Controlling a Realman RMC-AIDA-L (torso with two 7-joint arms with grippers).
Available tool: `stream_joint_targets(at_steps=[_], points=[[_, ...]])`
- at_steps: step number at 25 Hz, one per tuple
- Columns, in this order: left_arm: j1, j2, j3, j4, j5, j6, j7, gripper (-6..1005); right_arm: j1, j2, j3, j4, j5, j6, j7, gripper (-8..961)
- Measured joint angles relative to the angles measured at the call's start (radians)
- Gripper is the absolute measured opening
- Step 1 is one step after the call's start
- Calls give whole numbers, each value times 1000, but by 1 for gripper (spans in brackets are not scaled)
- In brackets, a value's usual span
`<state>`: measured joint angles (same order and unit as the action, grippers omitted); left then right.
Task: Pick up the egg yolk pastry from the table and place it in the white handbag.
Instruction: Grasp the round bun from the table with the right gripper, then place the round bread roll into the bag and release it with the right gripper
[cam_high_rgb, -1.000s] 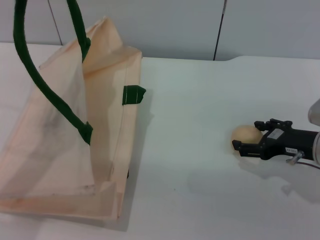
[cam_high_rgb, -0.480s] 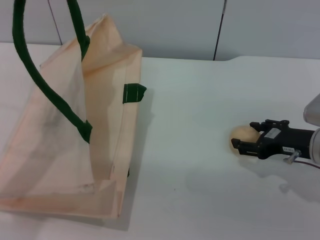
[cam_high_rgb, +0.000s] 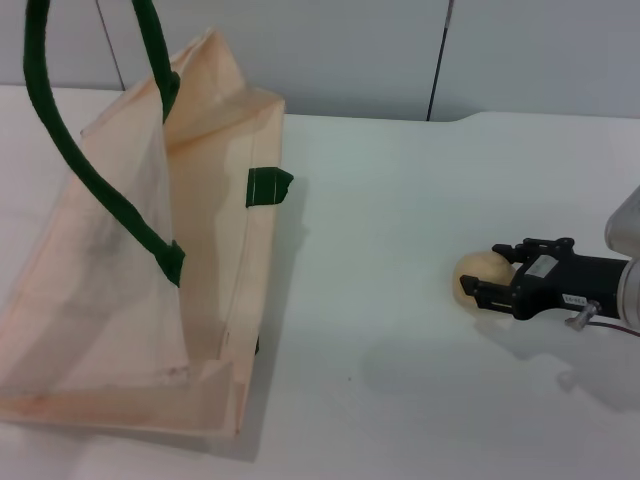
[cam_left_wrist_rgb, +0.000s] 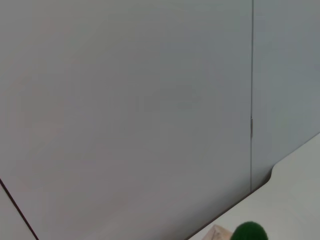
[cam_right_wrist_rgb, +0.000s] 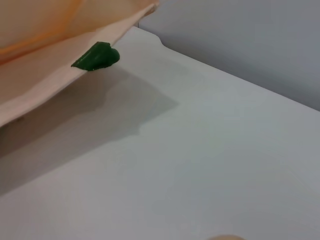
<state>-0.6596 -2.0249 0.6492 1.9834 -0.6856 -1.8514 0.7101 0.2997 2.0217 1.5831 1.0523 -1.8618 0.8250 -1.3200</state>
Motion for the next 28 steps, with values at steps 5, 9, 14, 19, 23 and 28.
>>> stream_joint_targets(at_steps=[5, 9, 14, 19, 23, 28], points=[[1, 0, -1, 0, 1, 0, 1, 121, -1, 0, 8, 20, 8, 6, -6, 634], [-8, 0, -21, 3, -6, 0, 3, 122, -2, 0, -7, 97, 45, 21, -15, 594], [-28, 2, -26, 6, -7, 0, 3, 122, 12, 0, -38, 180, 135, 83, -57, 571], [-47, 4, -24, 7, -8, -1, -1, 123, 66, -1, -96, 181, 196, 102, -108, 549], [-54, 3, -18, 8, -9, -3, -1, 123, 138, 0, -140, 139, 225, 105, -138, 519], [-60, -1, -12, 8, -9, -3, -3, 120, 224, 0, -162, 44, 331, 113, -226, 451]])
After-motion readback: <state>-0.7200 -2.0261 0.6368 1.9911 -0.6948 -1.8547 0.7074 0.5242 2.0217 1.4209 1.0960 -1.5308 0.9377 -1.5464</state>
